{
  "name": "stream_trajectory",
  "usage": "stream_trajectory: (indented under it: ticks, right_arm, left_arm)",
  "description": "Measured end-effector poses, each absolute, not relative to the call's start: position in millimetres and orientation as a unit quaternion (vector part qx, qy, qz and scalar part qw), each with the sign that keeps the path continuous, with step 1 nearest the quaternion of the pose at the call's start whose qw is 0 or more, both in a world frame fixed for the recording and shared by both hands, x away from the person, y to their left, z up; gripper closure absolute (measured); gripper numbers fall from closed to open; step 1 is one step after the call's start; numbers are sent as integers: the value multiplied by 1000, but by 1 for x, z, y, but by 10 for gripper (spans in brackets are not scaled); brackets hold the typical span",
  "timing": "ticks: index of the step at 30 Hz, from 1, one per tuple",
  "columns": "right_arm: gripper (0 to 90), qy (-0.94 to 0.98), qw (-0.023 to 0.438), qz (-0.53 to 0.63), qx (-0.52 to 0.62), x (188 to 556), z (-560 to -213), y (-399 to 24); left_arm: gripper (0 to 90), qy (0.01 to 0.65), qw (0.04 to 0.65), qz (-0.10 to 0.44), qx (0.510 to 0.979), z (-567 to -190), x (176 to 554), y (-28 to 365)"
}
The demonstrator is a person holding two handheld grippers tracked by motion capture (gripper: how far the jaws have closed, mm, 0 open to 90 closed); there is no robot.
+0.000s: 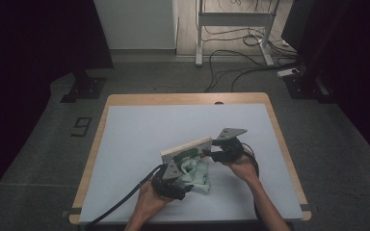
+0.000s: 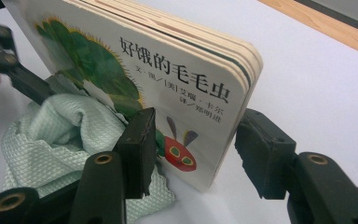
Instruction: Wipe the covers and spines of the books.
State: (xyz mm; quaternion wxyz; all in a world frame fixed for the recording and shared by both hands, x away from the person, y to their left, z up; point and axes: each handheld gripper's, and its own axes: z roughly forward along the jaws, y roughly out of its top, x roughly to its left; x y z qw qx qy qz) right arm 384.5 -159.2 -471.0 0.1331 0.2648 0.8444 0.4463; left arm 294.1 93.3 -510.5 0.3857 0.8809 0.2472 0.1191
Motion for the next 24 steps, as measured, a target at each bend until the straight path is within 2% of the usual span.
stream_trajectory:
  ticks: [12,17,24]
  right_arm:
    - [476,844,138,444,269,383,-471,-158]
    - [483,842,137,446,270,382,-471,-159]
    - [495,840,136,450,272,382,-472,-160]
  left_arm:
    - [515,253,370,136,883,-524,296,86]
    - [761,255,364,150,883,-521,293,87]
    - [789,252,357,139,889,-508,288,104]
